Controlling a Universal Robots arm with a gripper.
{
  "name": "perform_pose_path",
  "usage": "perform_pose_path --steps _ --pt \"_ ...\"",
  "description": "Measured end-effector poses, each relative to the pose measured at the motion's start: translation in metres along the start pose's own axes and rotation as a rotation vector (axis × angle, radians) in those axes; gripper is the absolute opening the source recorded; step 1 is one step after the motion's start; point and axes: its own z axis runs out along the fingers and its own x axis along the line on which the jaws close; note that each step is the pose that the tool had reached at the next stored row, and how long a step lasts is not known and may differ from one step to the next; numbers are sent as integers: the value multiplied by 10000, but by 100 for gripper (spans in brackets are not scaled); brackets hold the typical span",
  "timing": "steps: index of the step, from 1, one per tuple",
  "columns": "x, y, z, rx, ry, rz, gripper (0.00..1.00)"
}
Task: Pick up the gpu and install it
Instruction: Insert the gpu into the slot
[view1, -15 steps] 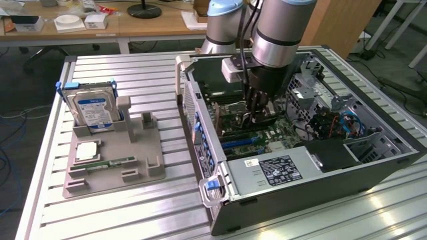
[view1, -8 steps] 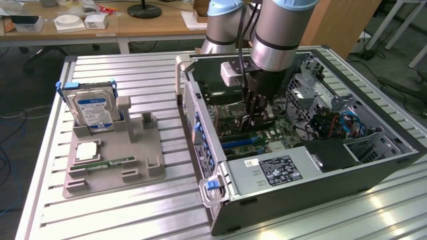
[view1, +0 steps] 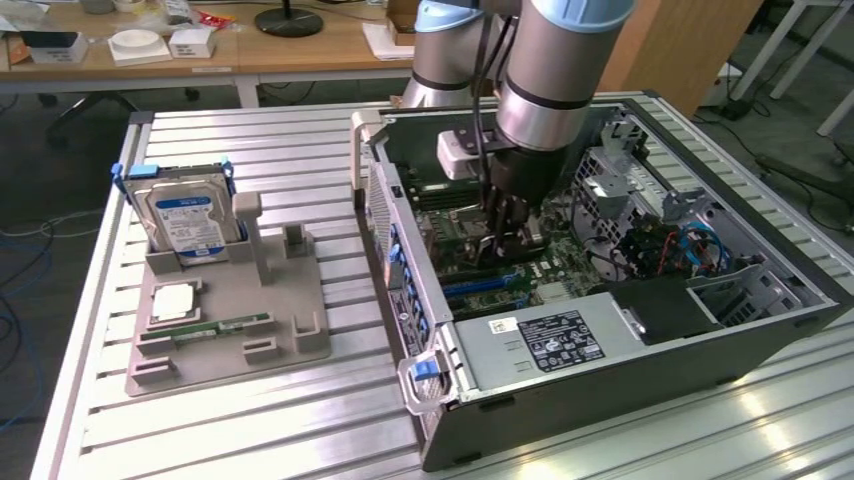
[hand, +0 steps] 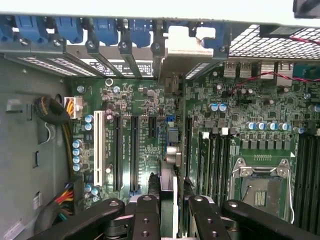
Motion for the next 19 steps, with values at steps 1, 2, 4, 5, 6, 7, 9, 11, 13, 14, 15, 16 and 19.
perform_pose_path --steps 1,2,4,5,6,7,9,11,13,14,15,16,19 --pt "0 0 10 -6 0 0 27" --pt "1 1 20 -9 1 0 27" --pt "1 1 46 -15 1 0 27" --pt "1 2 58 -18 1 -1 27" --pt "2 3 69 -21 0 0 27" --pt "2 6 76 -23 1 -1 27" --pt "3 22 86 -24 3 -1 27" --pt "2 35 96 -24 0 0 27" --pt "2 43 108 -25 0 0 27" --pt "2 47 113 -26 1 0 27" --pt "2 50 120 -28 0 0 27" --pt "2 53 127 -30 0 -2 27" --pt "3 58 157 -39 0 -1 27"
